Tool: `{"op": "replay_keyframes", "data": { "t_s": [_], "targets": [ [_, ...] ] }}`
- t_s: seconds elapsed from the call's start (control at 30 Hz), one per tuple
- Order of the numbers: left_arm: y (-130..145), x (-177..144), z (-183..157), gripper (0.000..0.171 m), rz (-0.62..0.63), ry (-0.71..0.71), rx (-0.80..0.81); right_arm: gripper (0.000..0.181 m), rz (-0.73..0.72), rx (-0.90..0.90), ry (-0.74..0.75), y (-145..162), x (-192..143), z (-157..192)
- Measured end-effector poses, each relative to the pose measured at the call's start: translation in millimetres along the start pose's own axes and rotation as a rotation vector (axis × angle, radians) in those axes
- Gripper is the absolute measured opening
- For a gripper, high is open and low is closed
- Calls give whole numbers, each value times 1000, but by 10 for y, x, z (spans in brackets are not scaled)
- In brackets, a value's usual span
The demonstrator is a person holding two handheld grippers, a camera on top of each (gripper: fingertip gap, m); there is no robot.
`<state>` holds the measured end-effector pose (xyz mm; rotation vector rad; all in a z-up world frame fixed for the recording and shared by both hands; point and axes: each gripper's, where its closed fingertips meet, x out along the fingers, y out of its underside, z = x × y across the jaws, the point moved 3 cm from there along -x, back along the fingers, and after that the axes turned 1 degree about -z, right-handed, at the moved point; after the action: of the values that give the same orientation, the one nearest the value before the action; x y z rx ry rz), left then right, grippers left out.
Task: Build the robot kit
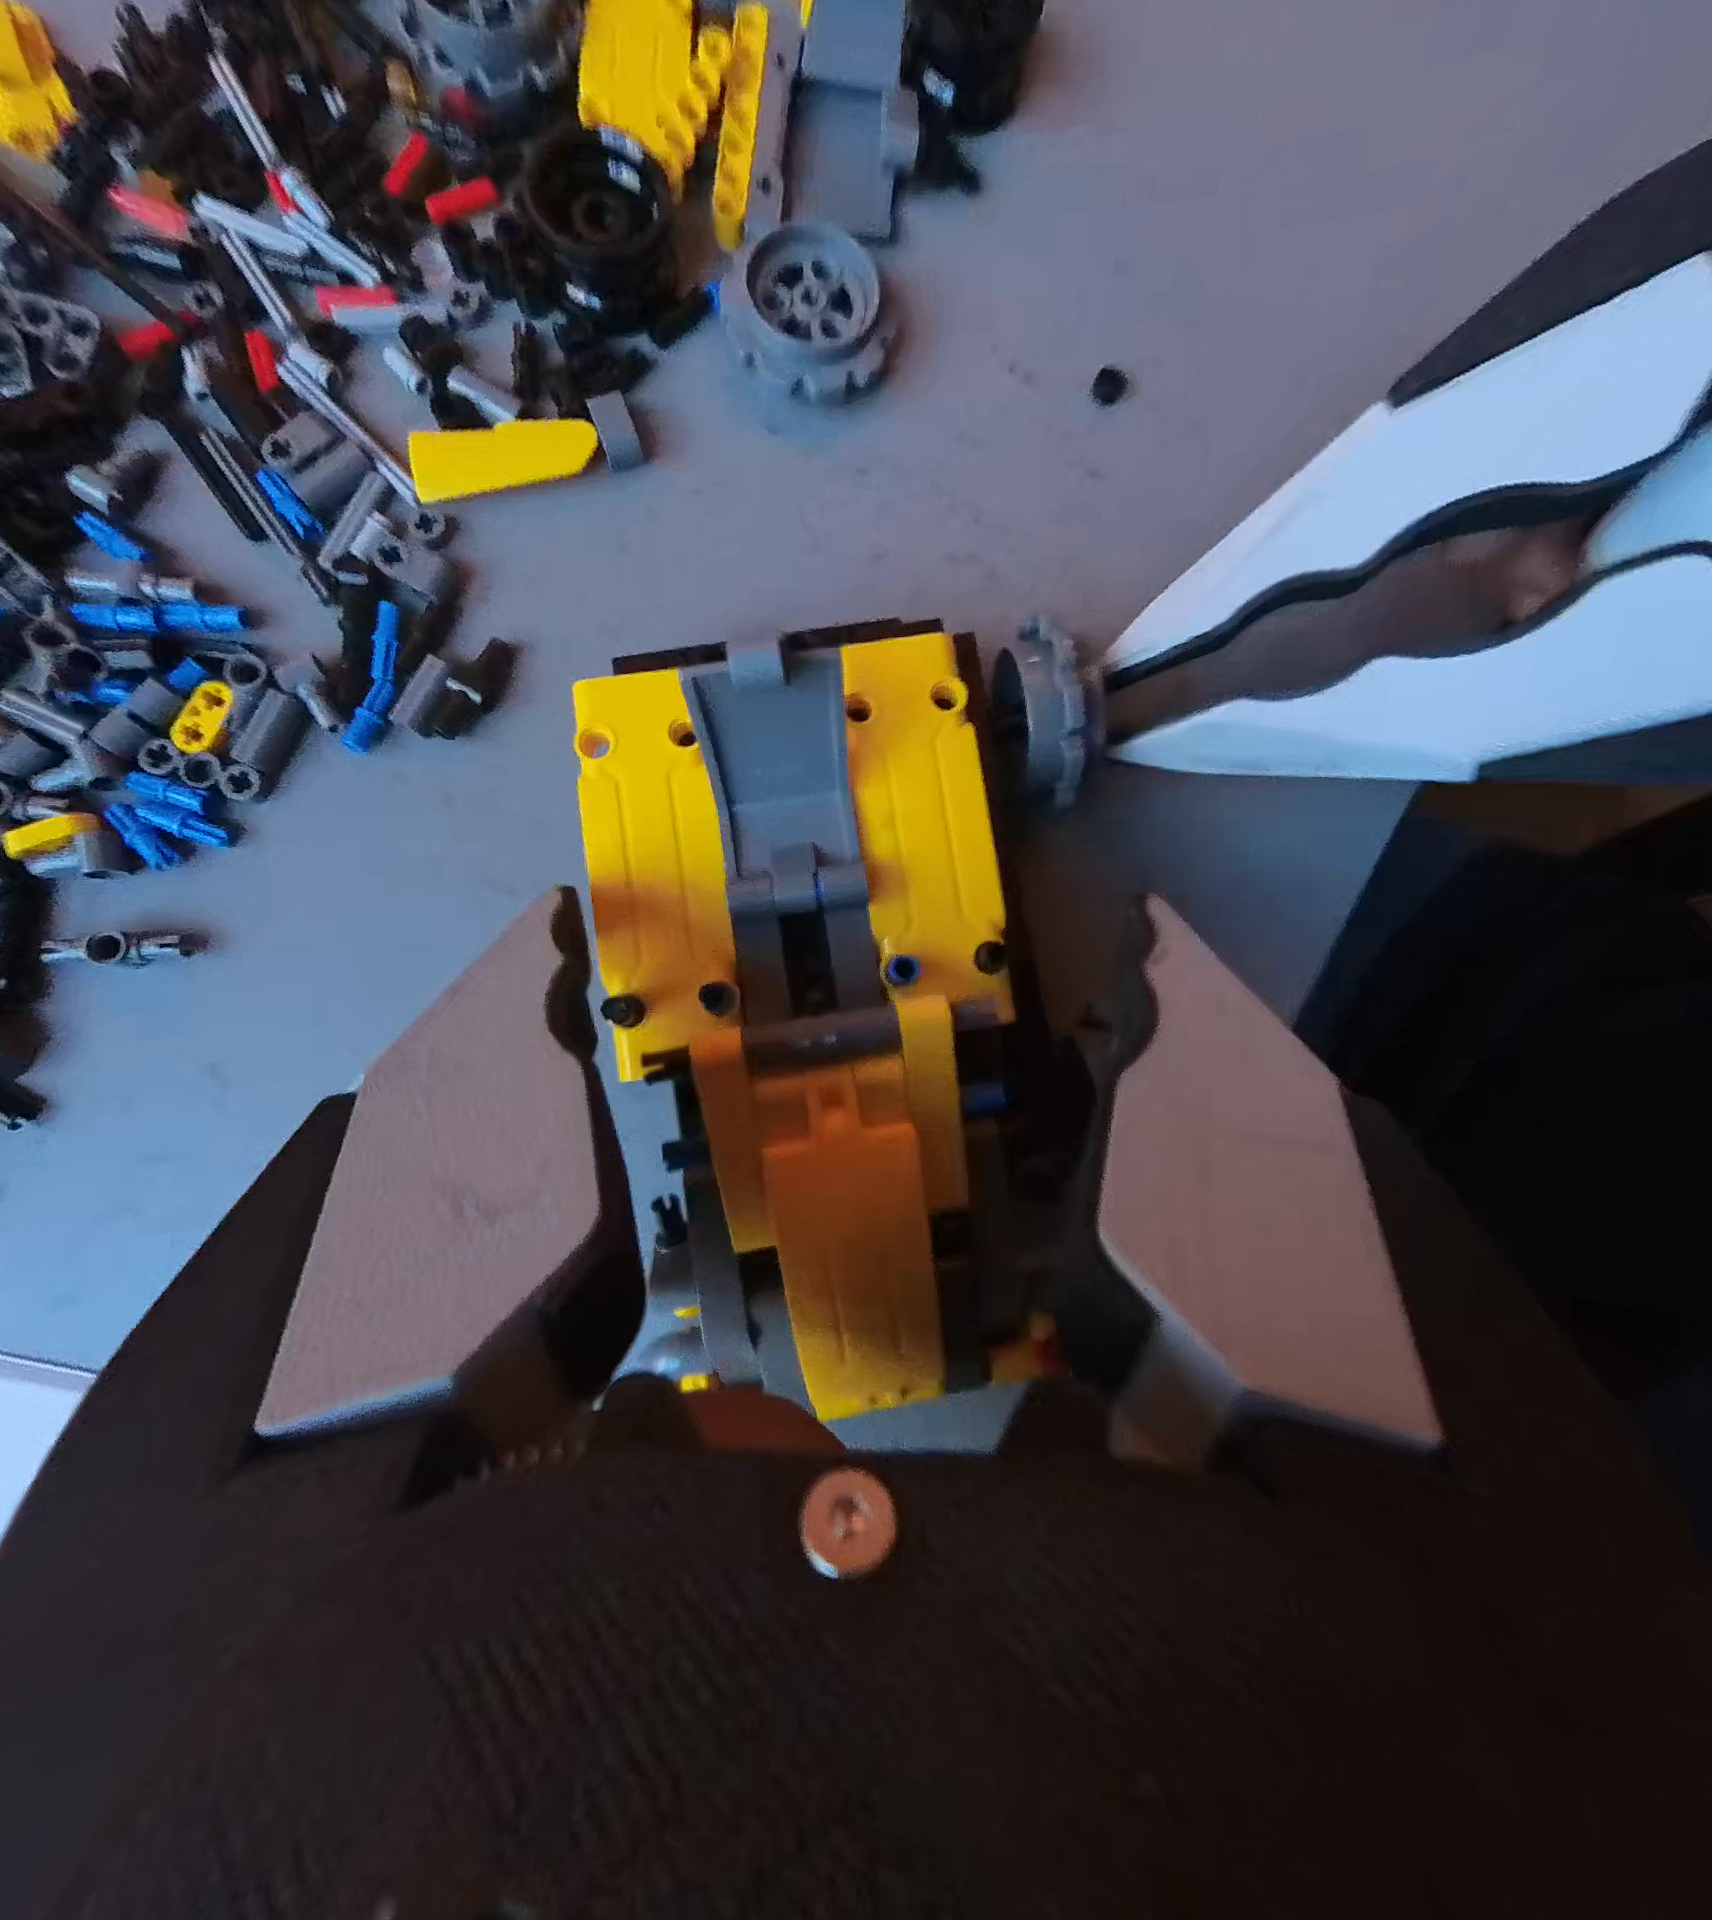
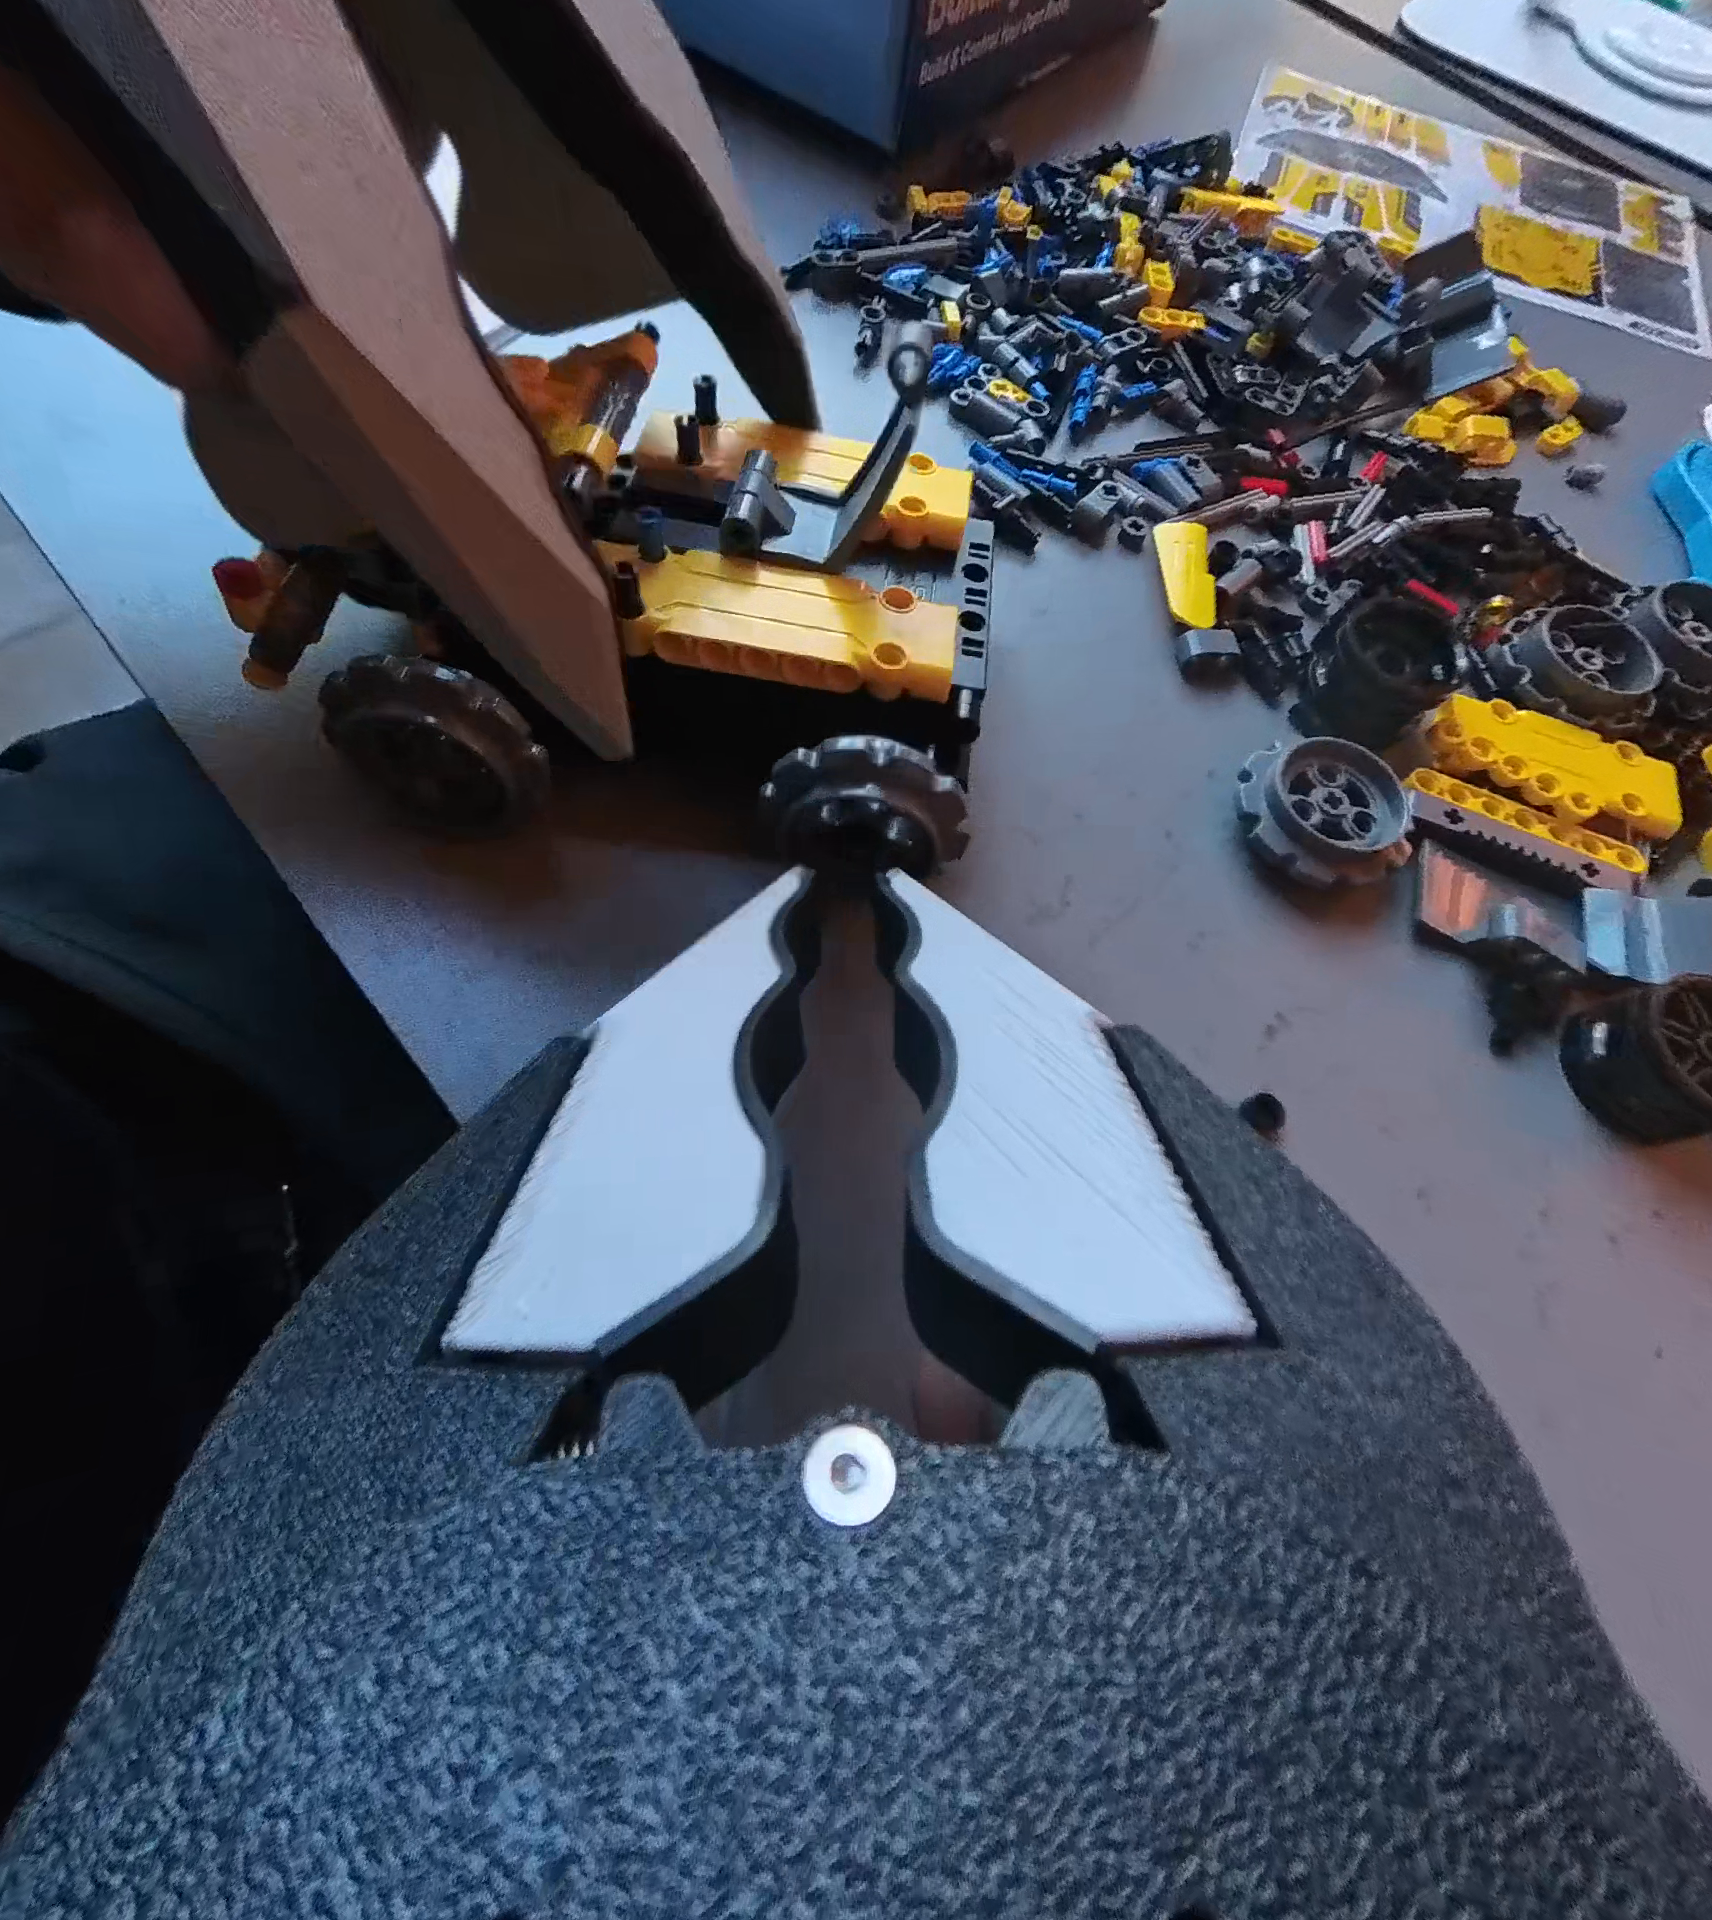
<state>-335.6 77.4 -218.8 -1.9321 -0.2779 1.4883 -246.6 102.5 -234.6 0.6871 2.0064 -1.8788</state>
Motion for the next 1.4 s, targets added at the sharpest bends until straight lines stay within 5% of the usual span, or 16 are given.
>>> {"op": "replay_keyframes", "data": {
  "t_s": [0.23,1.1,1.2,1.4],
  "targets": [
    [153,207,61,102,154,-75,85,10,34,-21,-2,-7,-6,-1],
    [119,226,121,100,89,-125,41,6,90,-88,-7,-63,47,-21],
    [108,202,272,100,64,-192,-14,5,167,-119,32,129,8,-76],
    [153,171,266,100,64,-137,21,6,96,-19,37,164,-89,-179]
  ]
}}
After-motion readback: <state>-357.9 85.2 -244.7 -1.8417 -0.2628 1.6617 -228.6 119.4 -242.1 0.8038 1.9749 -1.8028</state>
